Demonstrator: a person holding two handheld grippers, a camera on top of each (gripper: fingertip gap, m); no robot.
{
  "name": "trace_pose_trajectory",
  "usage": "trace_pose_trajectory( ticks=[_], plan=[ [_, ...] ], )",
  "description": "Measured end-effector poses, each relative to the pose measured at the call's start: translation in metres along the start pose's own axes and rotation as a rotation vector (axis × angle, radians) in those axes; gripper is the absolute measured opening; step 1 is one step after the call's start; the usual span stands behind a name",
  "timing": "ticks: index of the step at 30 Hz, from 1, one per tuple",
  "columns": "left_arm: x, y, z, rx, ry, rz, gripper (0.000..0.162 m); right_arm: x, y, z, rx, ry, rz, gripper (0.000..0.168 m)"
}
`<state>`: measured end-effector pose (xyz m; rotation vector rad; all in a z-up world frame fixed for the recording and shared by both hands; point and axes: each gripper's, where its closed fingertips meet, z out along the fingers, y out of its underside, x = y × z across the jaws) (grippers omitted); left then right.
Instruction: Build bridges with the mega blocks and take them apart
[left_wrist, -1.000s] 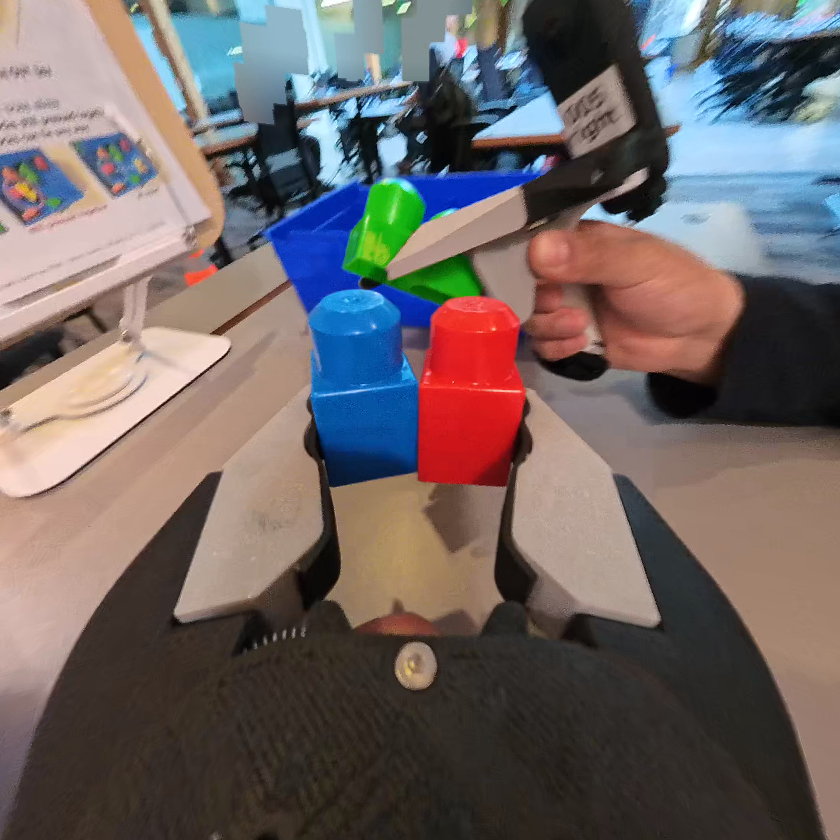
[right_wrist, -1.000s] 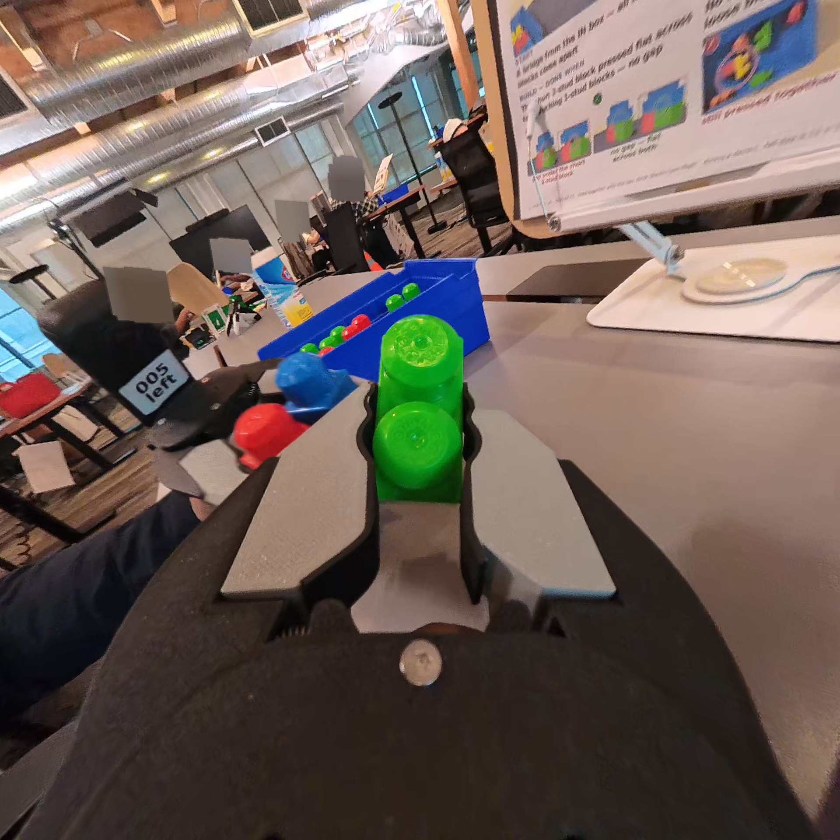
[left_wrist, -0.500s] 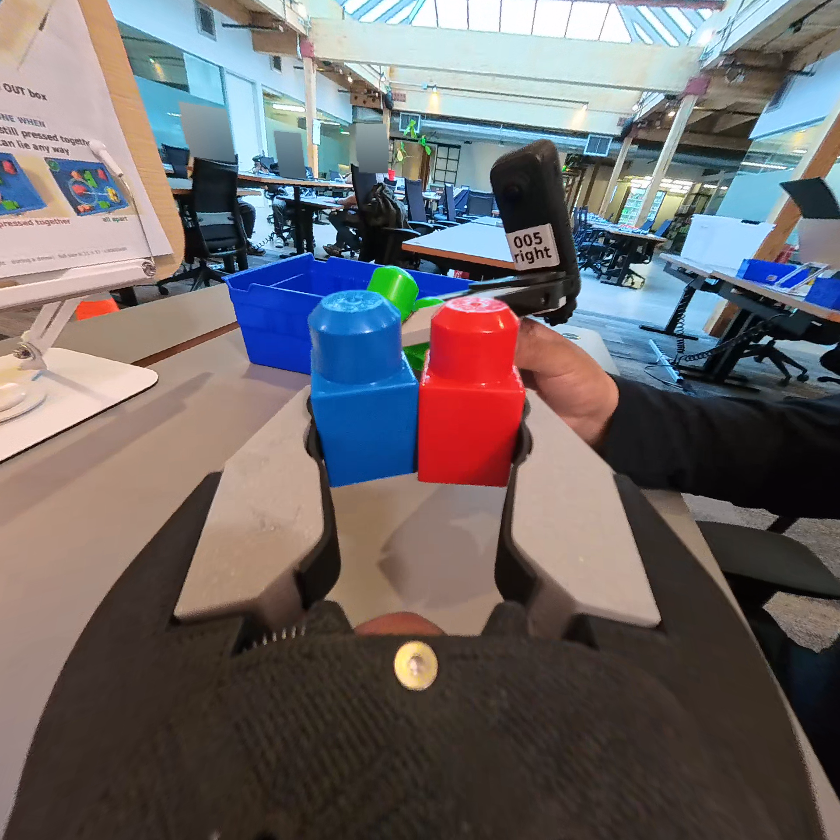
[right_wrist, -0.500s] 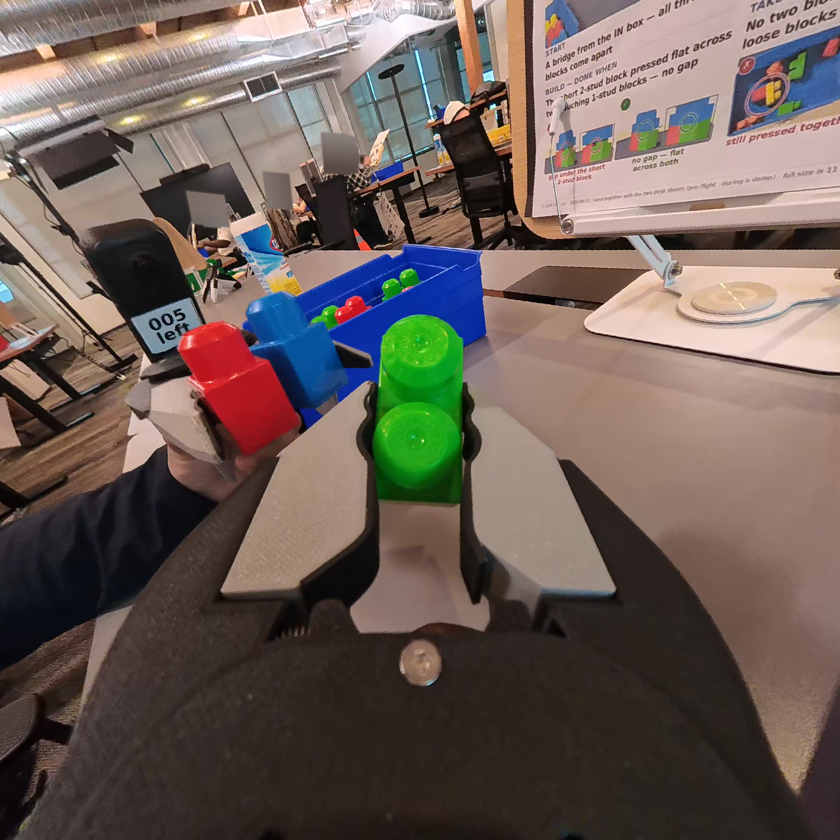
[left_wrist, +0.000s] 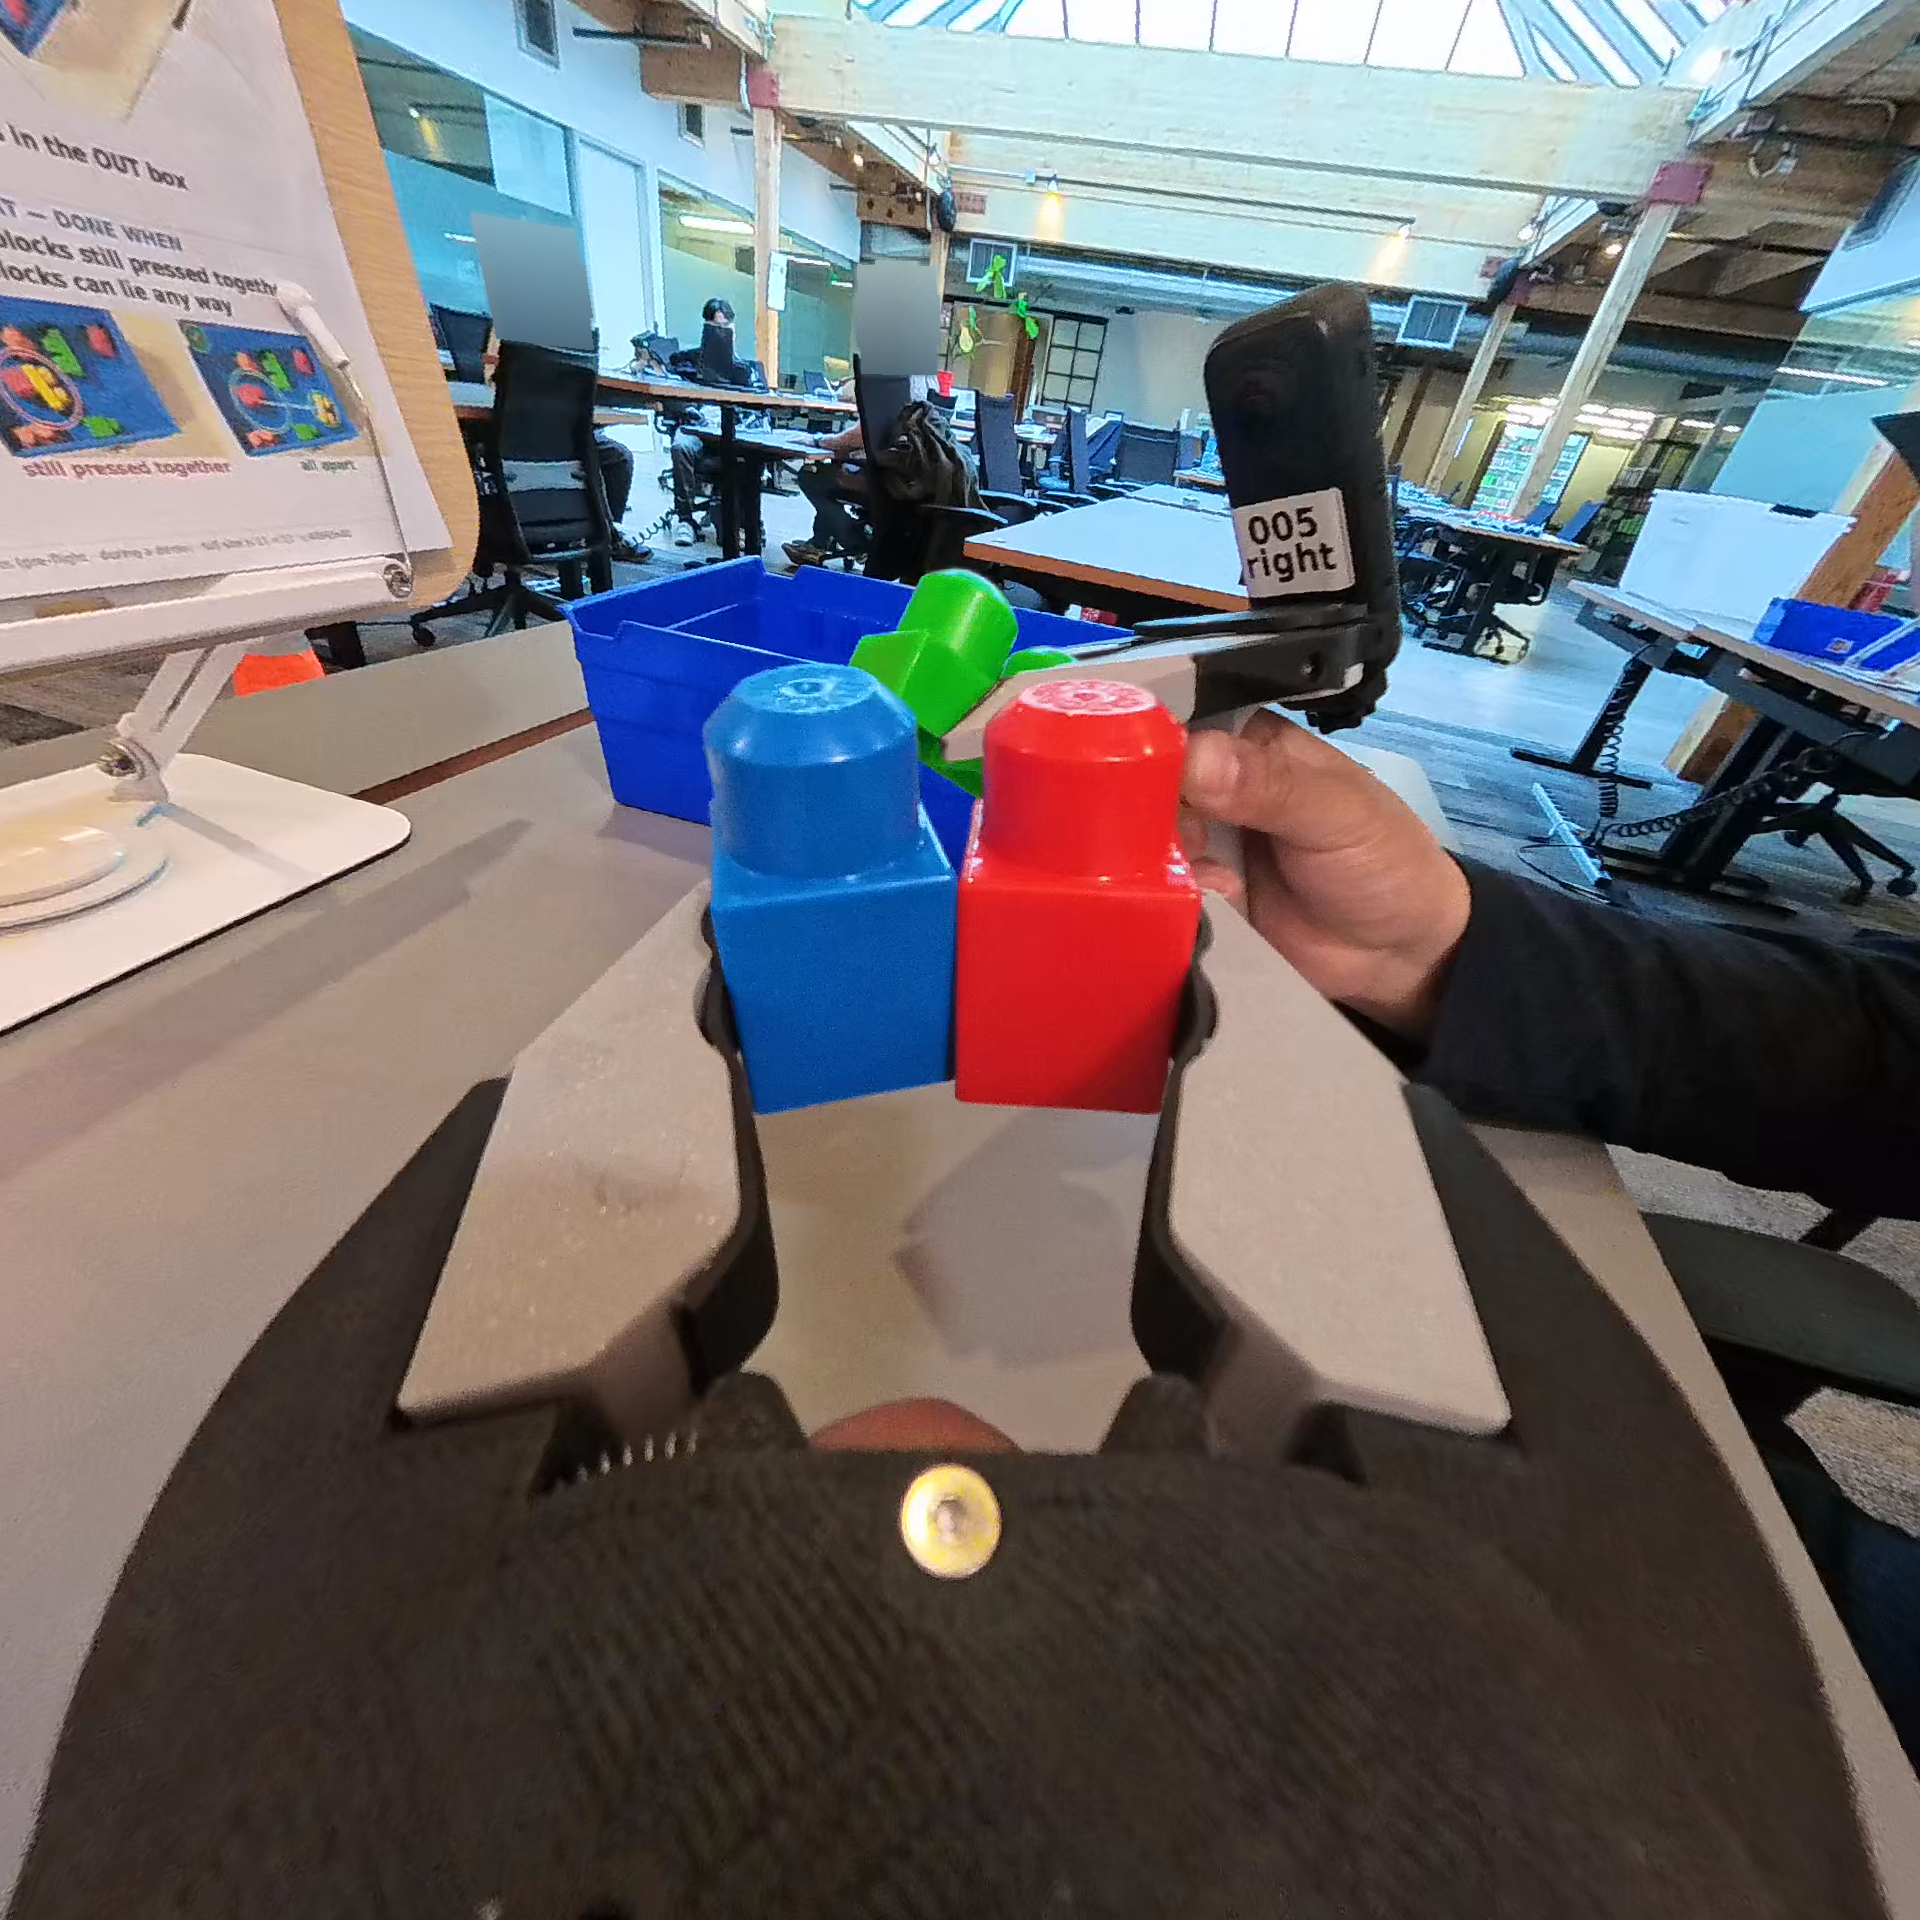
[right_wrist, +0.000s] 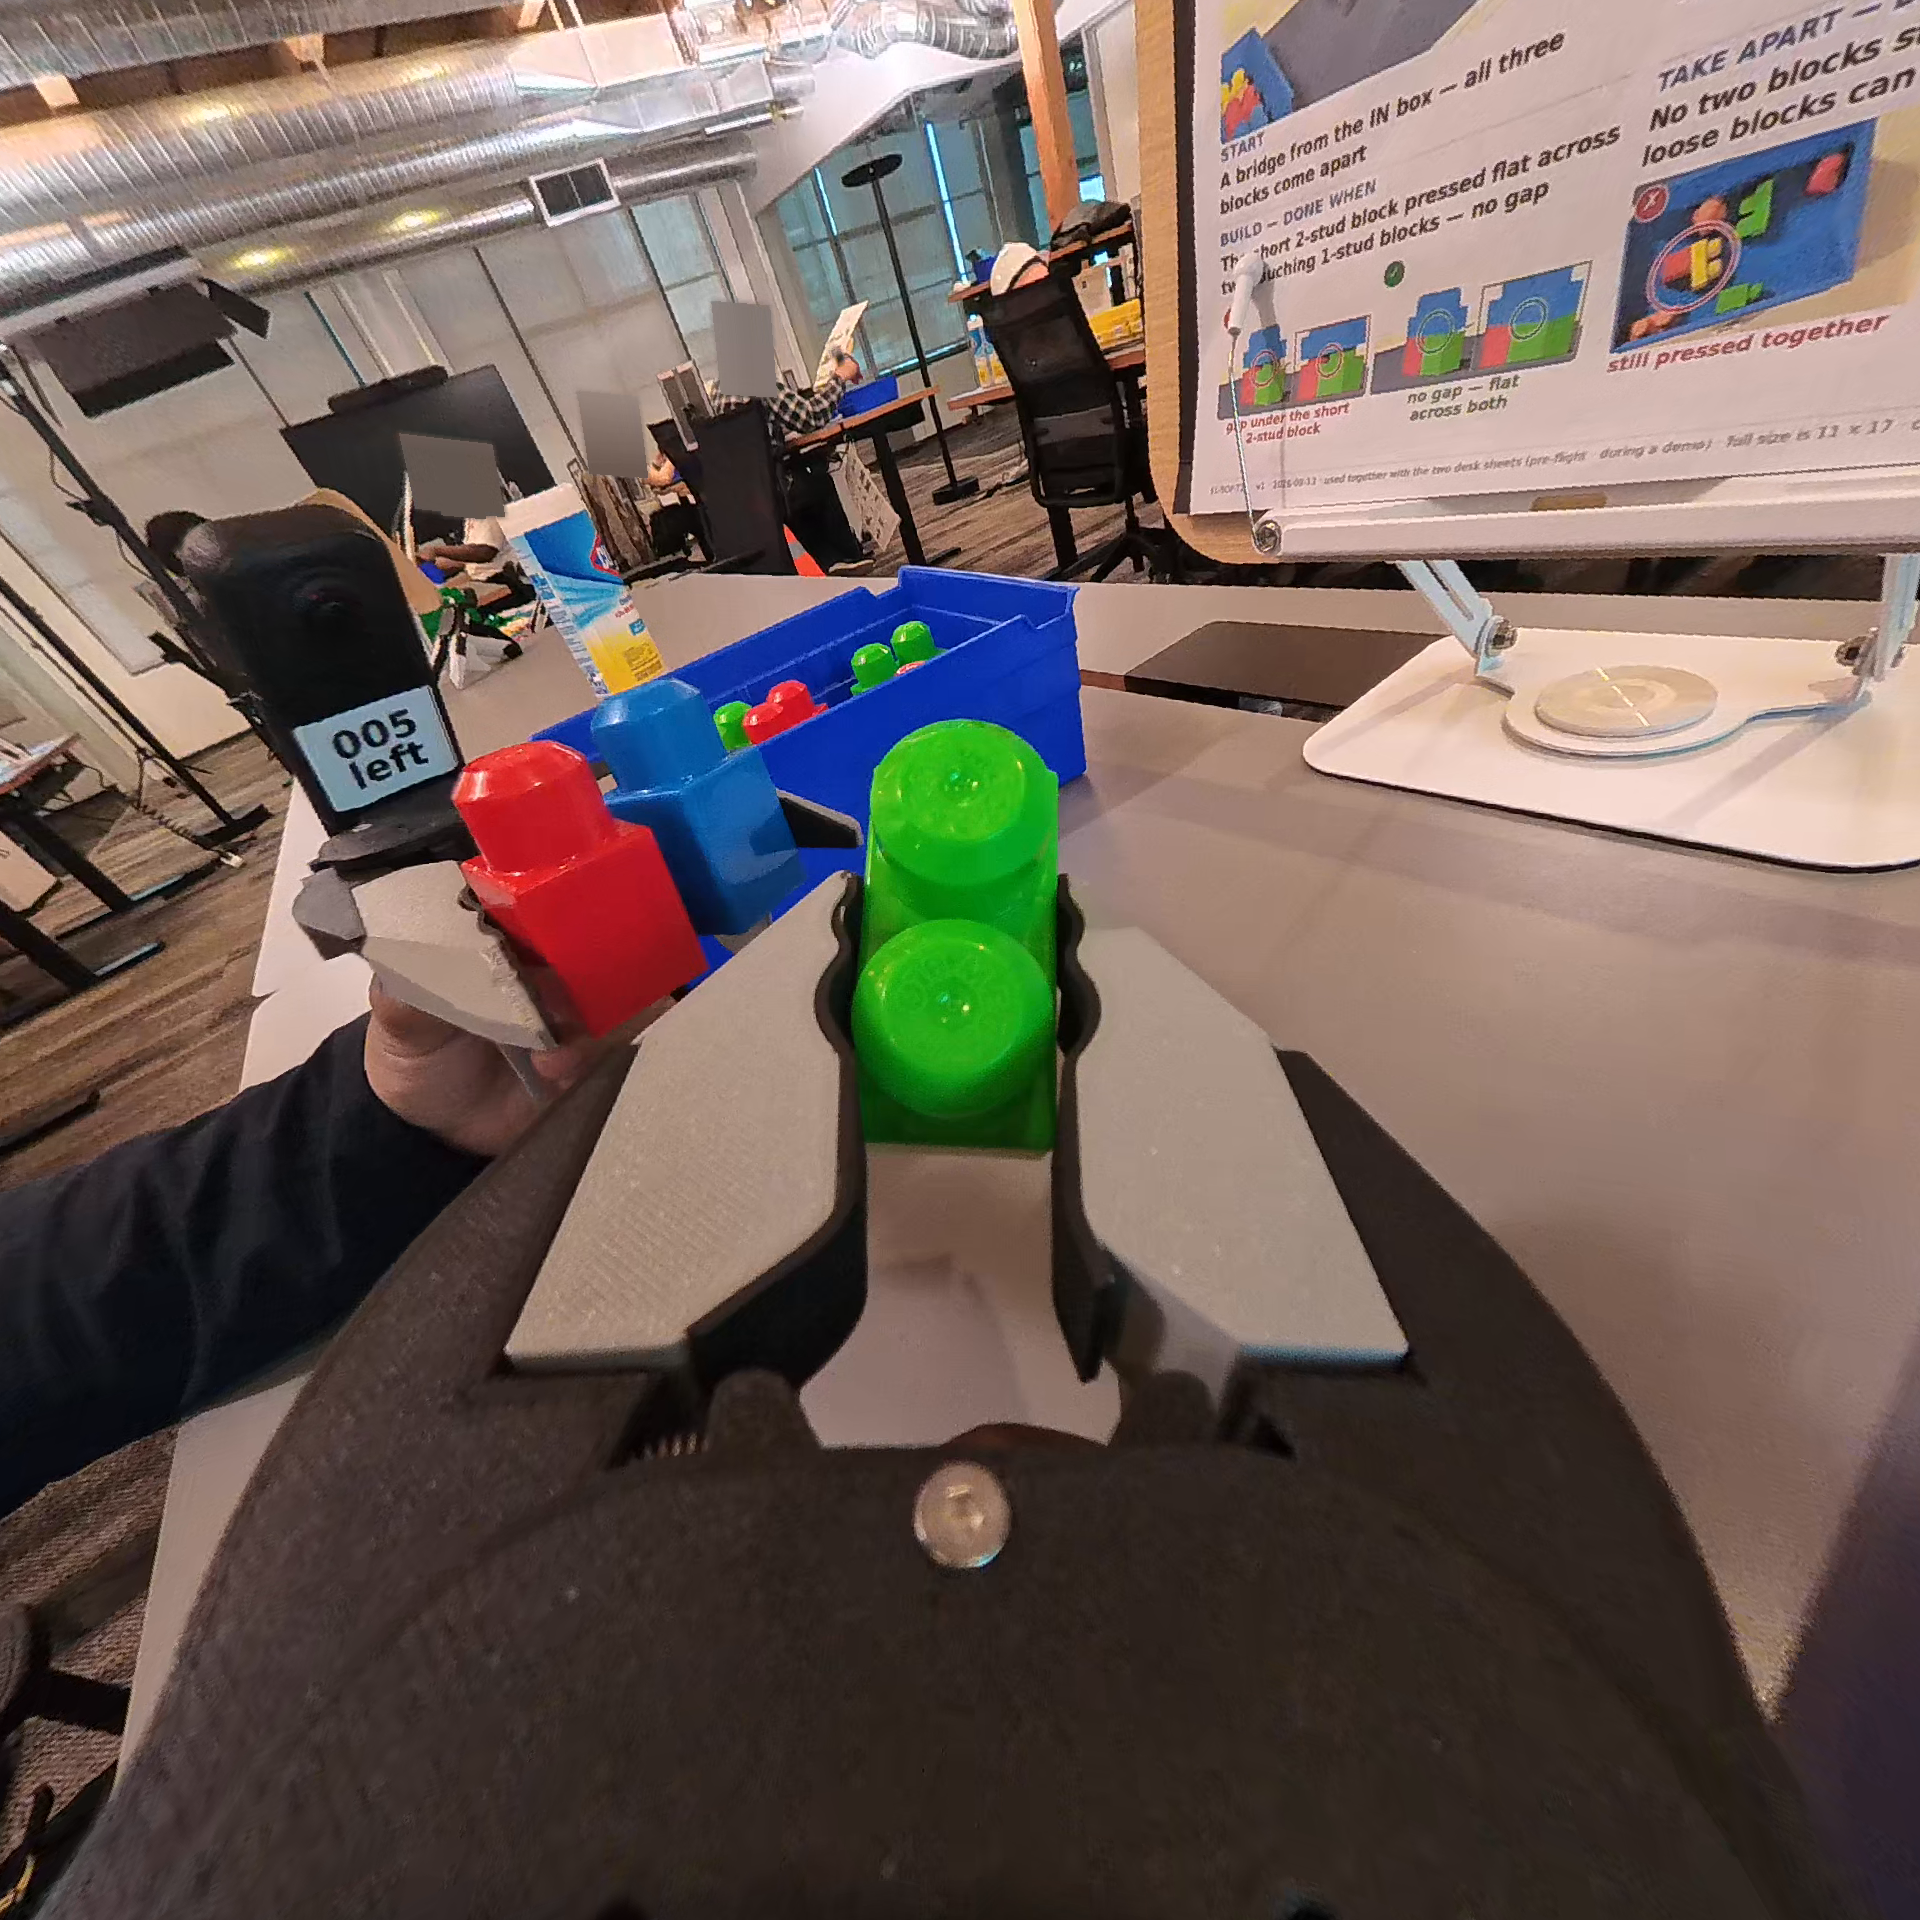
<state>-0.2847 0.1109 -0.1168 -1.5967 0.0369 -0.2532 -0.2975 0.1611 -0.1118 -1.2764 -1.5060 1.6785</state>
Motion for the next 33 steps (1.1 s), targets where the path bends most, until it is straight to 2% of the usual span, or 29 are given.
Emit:
trace_pose_trajectory(
  ticks=[4, 10, 18, 24, 33],
  plan=[
    [-0.005, 0.005, 0.002, -0.03, -0.043, 0.031, 0.084, -0.001, -0.001, -0.001, 0.006, -0.01, 0.01, 0.033],
    [-0.038, 0.036, 0.004, -0.257, -0.325, 0.275, 0.083, -0.014, -0.006, -0.001, 0.03, -0.102, 0.09, 0.033],
    [-0.03, 0.06, 0.02, -0.405, -0.353, 0.424, 0.083, -0.027, 0.012, 0.013, -0.008, -0.239, 0.292, 0.033],
    [-0.029, 0.069, 0.026, -0.449, -0.363, 0.427, 0.084, -0.025, 0.026, 0.023, -0.029, -0.252, 0.405, 0.033],
    [-0.034, 0.073, 0.026, -0.478, -0.405, 0.421, 0.084, -0.025, 0.032, 0.027, -0.035, -0.271, 0.464, 0.033]
  ],
)
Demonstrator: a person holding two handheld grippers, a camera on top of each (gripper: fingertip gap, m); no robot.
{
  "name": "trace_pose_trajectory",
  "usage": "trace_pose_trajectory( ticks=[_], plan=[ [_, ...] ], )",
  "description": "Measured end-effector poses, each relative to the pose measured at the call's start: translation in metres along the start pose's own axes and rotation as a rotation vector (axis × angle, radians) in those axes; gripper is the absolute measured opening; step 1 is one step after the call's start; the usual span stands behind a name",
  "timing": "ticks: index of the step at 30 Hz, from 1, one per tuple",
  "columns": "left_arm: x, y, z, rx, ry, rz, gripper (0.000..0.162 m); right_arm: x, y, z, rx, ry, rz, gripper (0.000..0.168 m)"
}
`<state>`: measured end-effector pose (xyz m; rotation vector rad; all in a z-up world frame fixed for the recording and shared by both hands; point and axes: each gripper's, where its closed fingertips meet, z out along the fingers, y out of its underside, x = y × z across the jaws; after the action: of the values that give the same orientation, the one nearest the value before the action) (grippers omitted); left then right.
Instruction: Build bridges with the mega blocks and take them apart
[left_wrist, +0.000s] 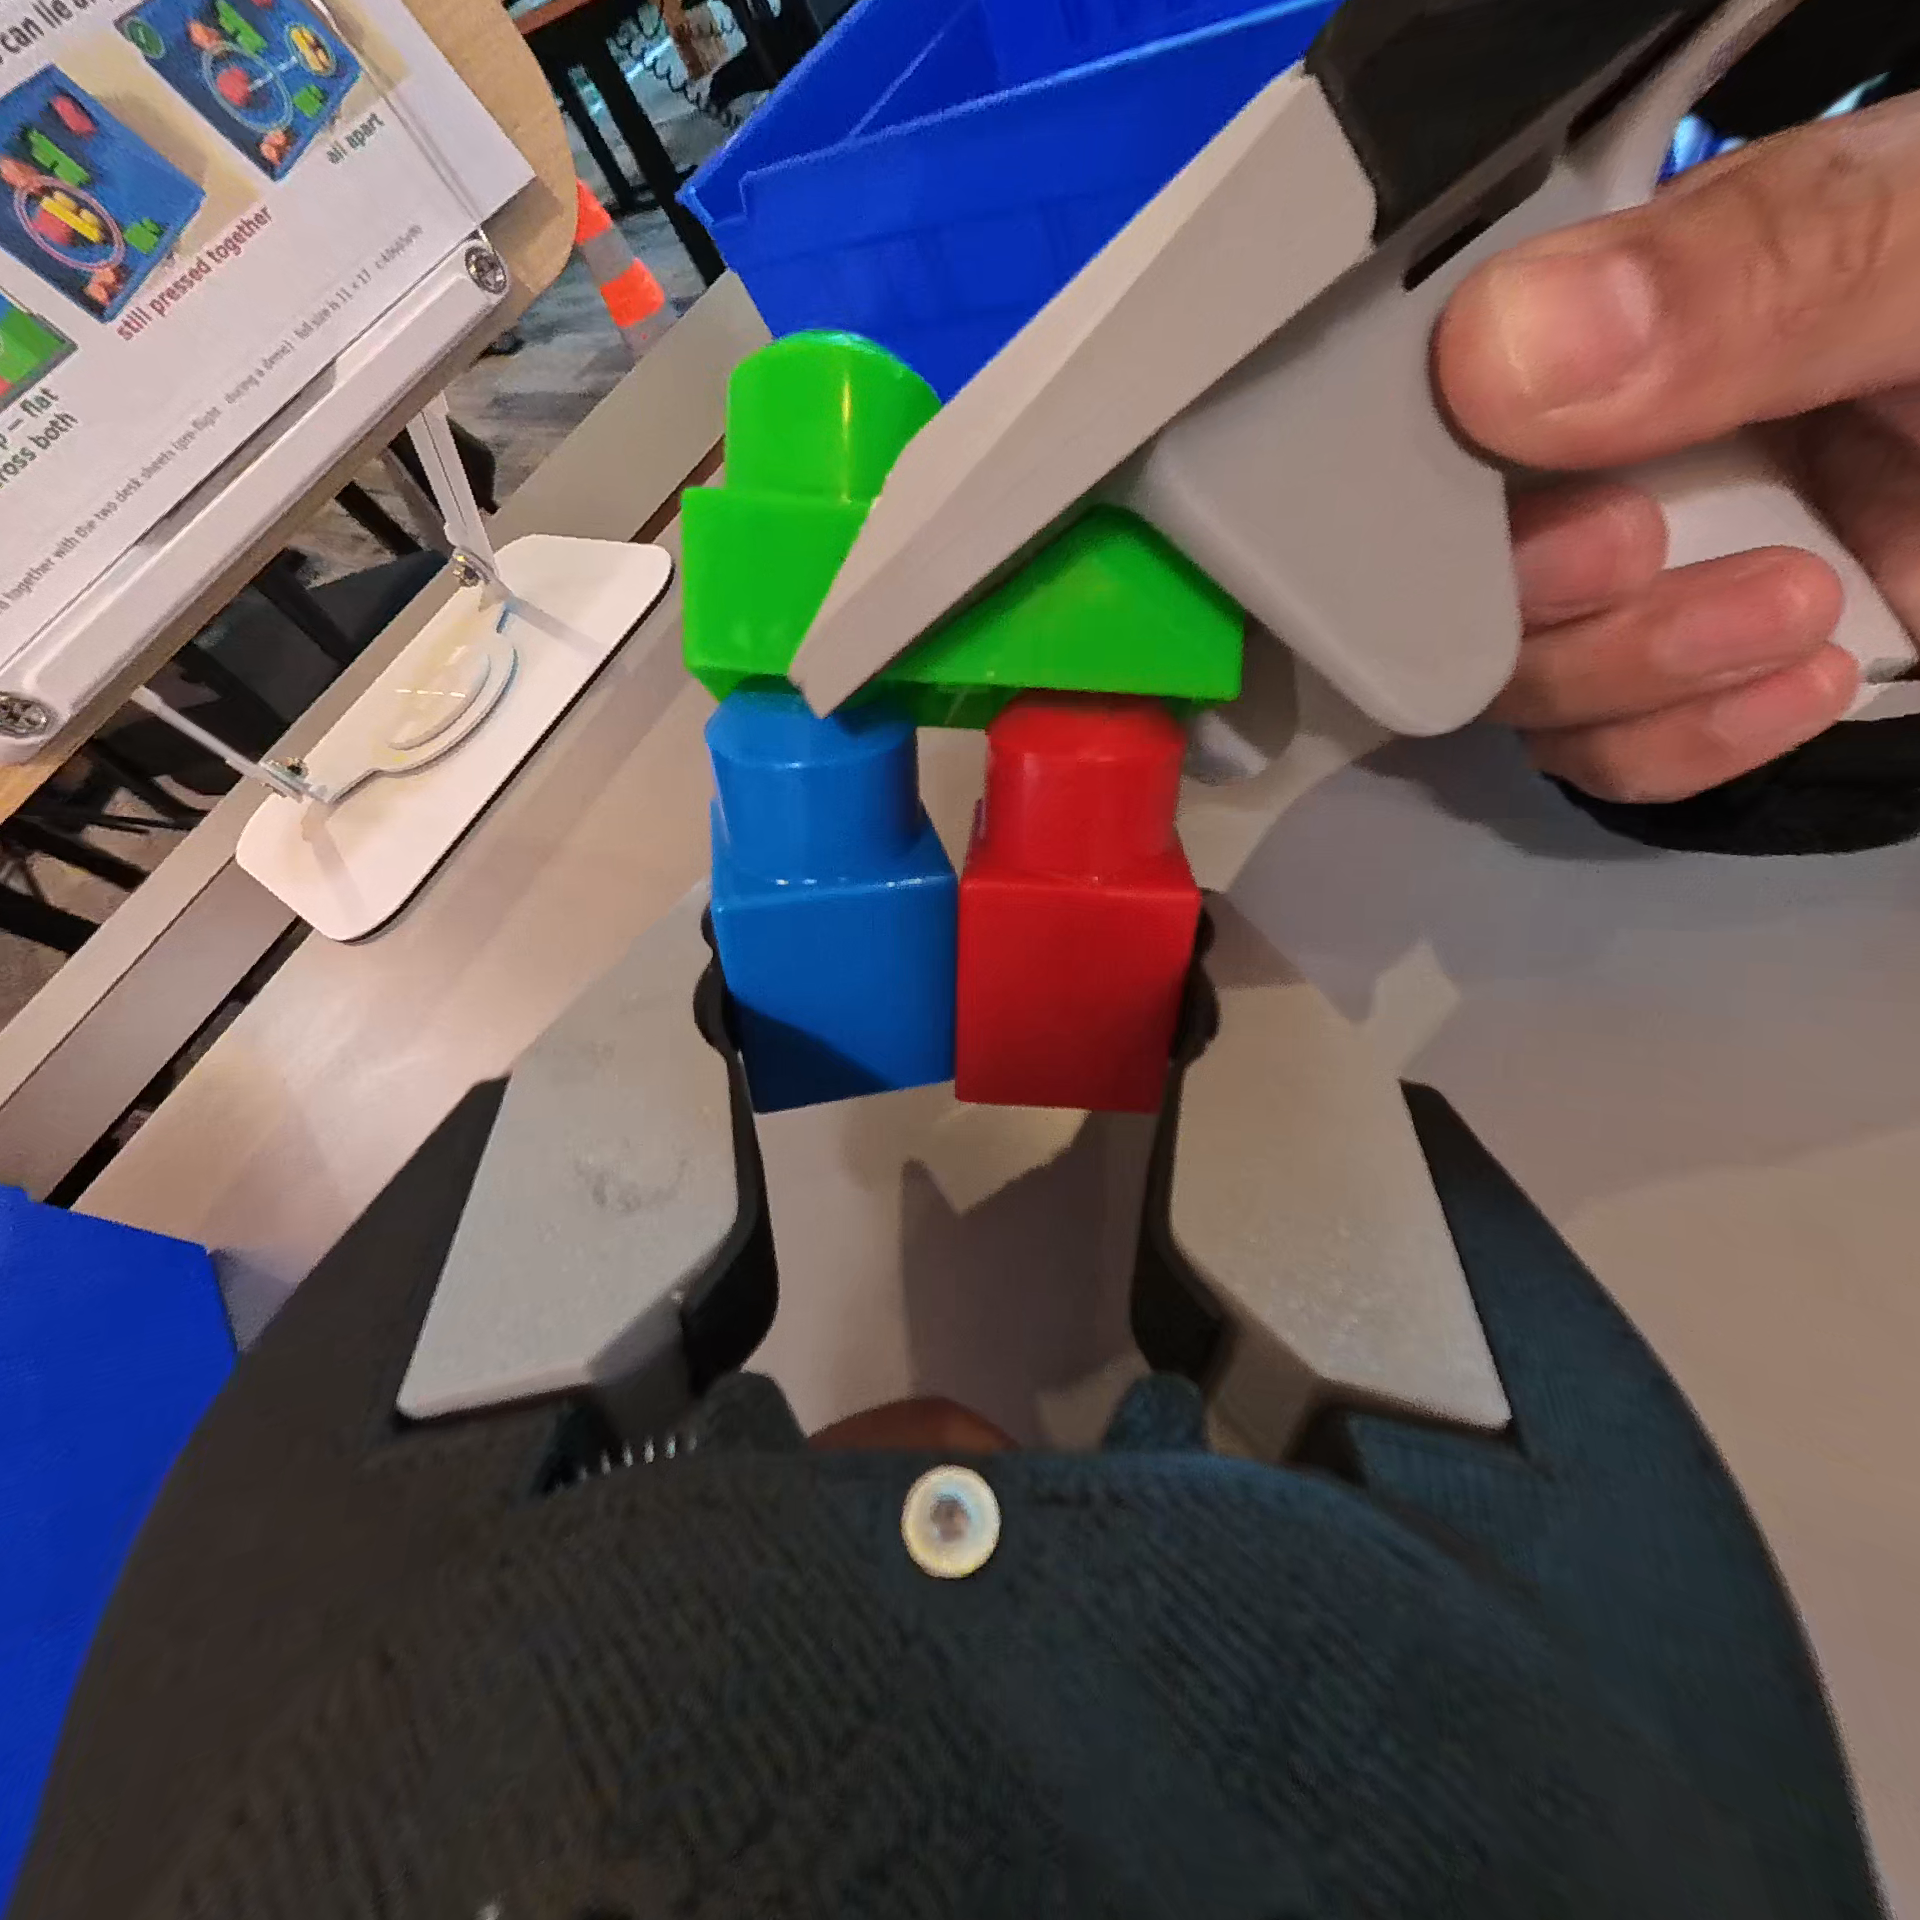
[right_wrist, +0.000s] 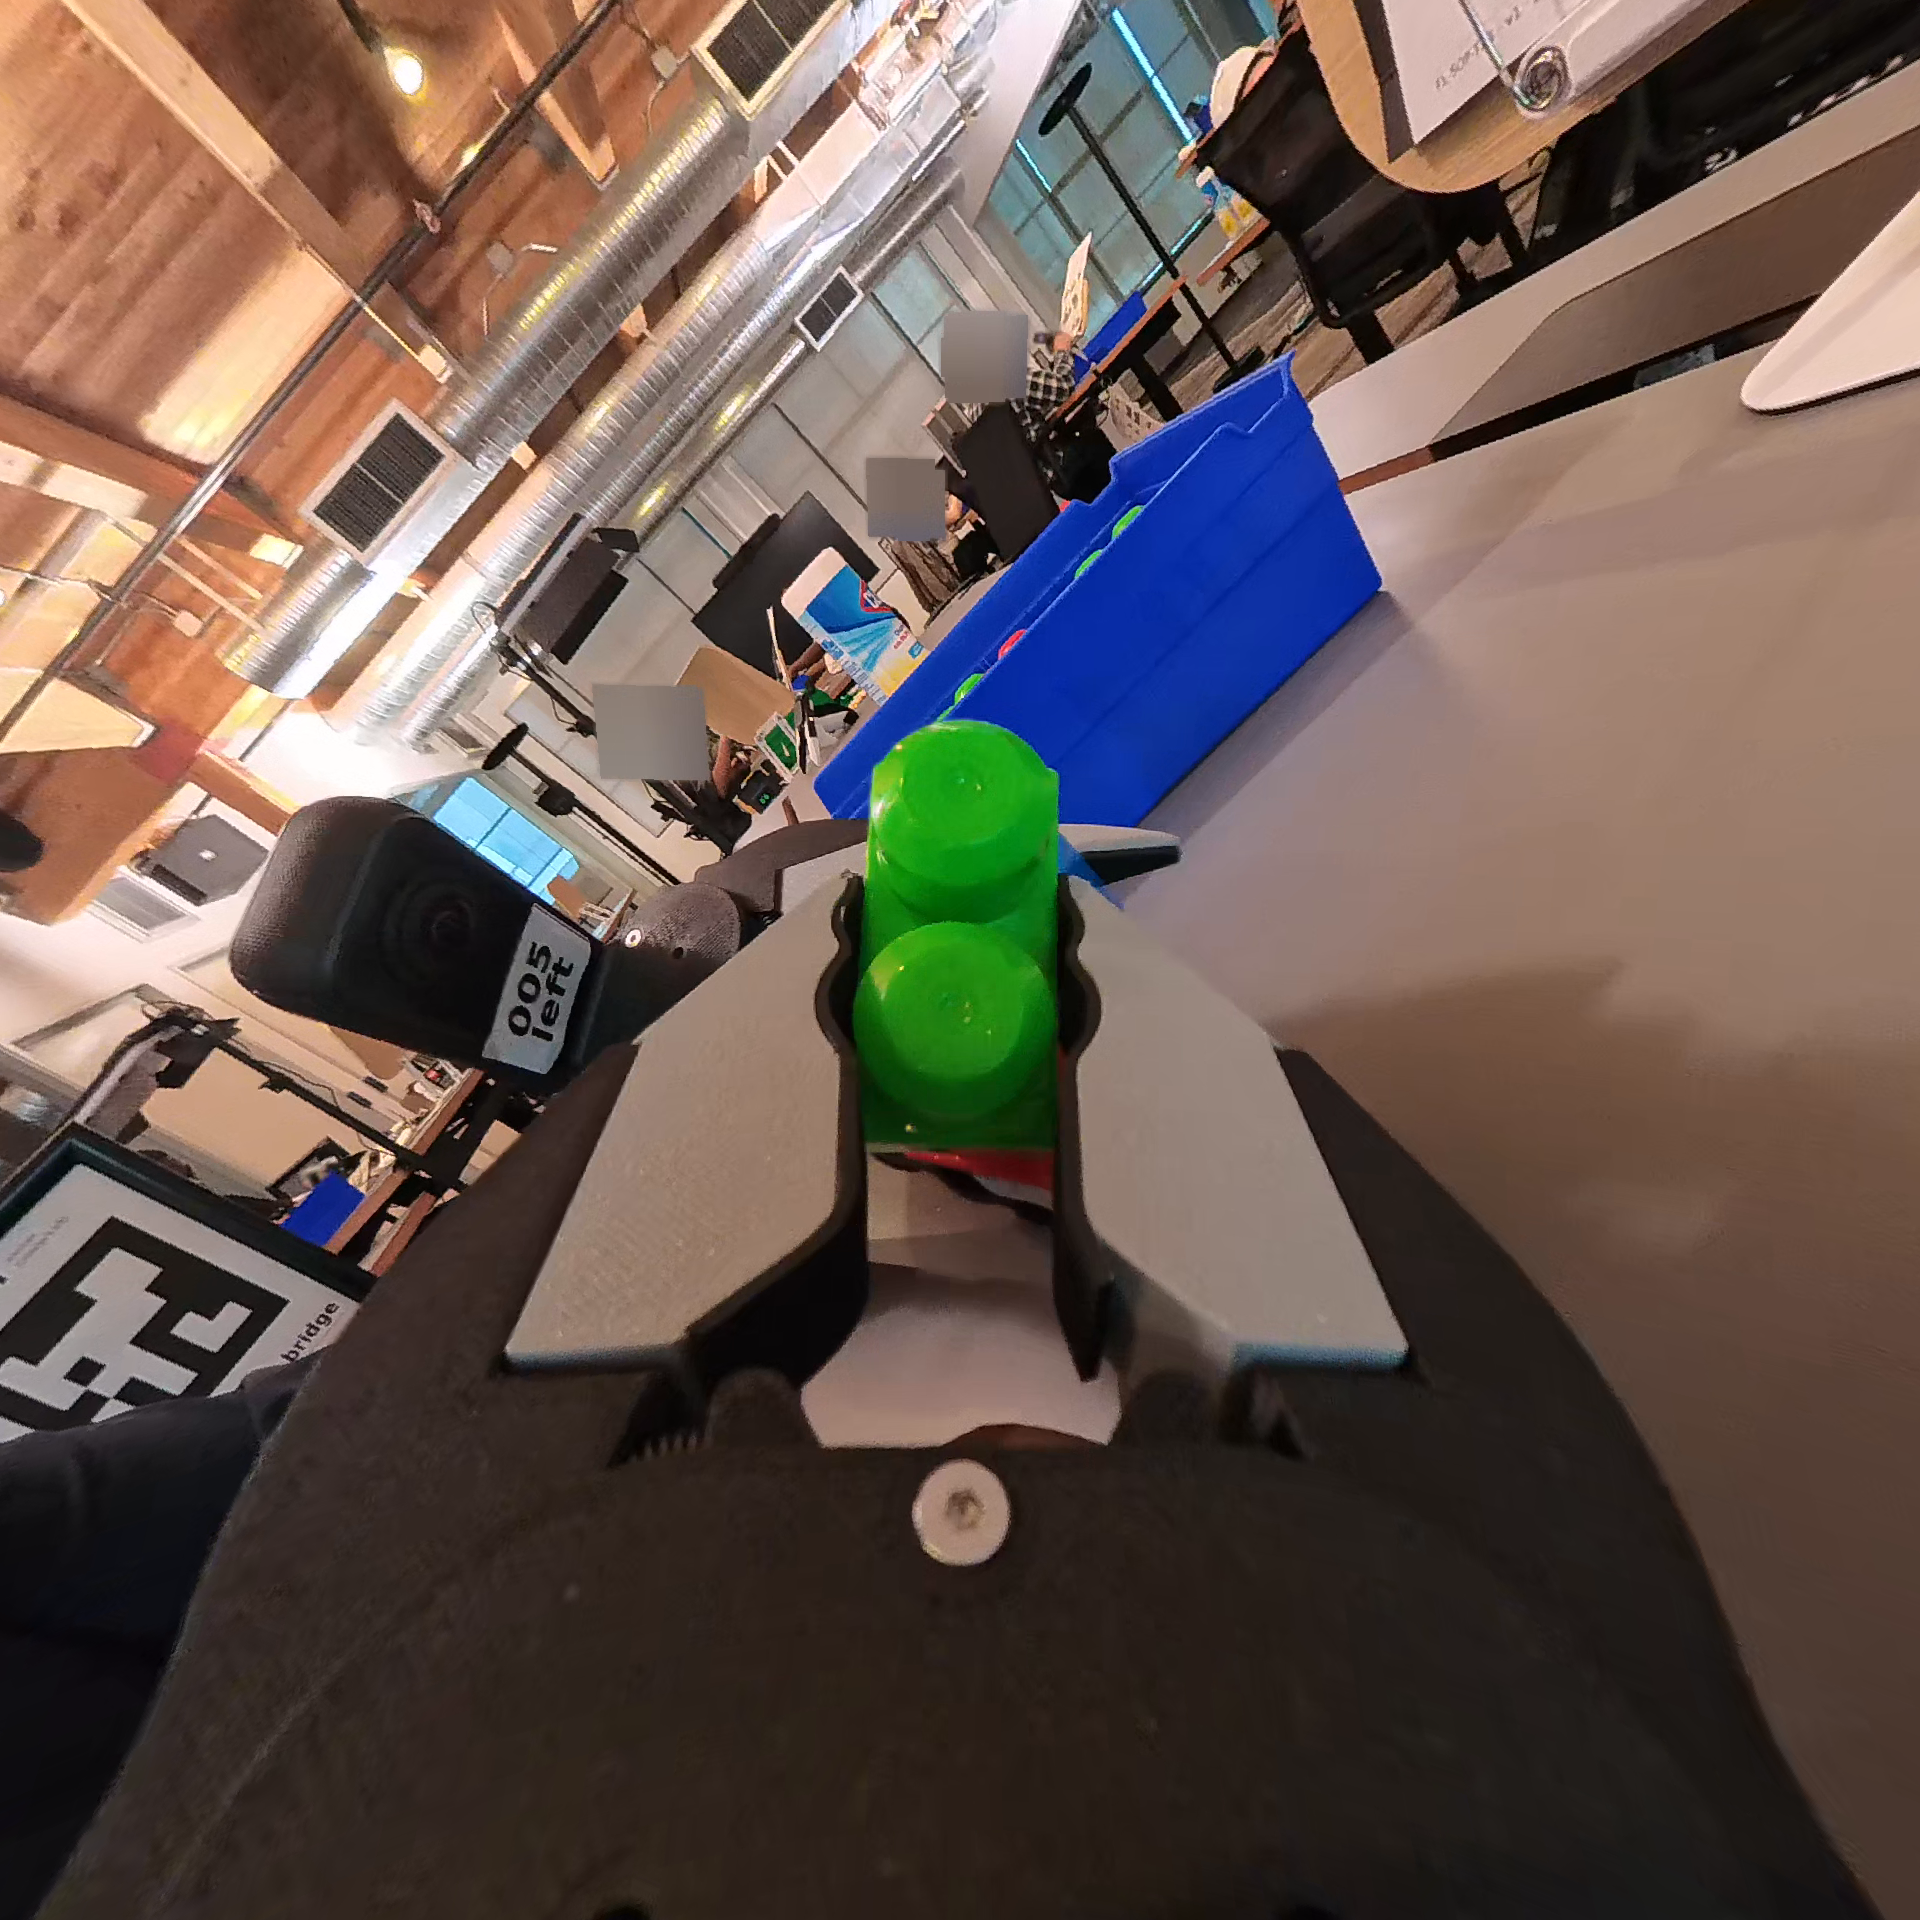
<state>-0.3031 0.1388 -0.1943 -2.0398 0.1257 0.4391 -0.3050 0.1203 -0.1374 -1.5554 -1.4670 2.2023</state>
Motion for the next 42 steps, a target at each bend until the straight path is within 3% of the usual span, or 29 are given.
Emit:
trace_pose_trajectory(
  ticks=[14, 30, 42],
  plan=[
    [-0.003, 0.005, 0.003, -0.044, -0.049, 0.034, 0.085, 0.008, 0.01, 0.007, -0.066, 0.206, -0.277, 0.033],
    [-0.005, 0.005, 0.002, -0.047, -0.089, 0.091, 0.085, 0.012, 0.014, 0.007, -0.09, 0.243, -0.316, 0.034],
    [-0.008, 0.003, -0.001, -0.021, -0.072, 0.055, 0.084, 0.008, -0.005, -0.003, -0.014, 0.206, -0.269, 0.033]
  ],
)
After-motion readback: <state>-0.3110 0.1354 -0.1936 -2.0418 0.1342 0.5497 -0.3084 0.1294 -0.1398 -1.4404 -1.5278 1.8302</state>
